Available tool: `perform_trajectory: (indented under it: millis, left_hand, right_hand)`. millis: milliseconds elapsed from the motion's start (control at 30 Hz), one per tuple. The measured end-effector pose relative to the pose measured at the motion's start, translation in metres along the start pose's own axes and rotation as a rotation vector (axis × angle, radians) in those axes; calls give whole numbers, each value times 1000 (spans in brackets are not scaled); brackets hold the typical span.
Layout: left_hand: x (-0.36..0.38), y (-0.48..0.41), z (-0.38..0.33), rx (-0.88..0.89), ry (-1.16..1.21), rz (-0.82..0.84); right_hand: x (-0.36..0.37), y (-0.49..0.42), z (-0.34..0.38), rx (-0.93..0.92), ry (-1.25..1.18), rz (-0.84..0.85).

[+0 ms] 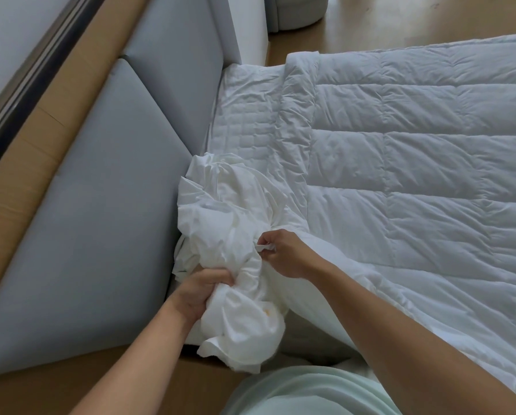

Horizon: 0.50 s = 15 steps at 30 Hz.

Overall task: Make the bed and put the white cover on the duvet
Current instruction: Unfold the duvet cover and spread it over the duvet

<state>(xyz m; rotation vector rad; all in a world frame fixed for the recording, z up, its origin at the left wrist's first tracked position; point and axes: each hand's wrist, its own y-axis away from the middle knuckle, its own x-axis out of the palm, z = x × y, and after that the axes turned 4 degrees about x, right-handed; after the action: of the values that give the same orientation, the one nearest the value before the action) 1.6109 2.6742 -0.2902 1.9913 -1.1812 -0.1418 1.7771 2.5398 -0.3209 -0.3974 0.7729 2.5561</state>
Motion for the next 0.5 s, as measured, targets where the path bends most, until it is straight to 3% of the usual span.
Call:
perform_trajectory:
  millis: [300,500]
  left_hand:
    - [16,-9,-3,294,-182,-208]
    - [25,-10,-7,295,-181,-195]
  right_hand:
    - [-4,4,1,-48,24,128]
    - [3,0,1,-44,20,172]
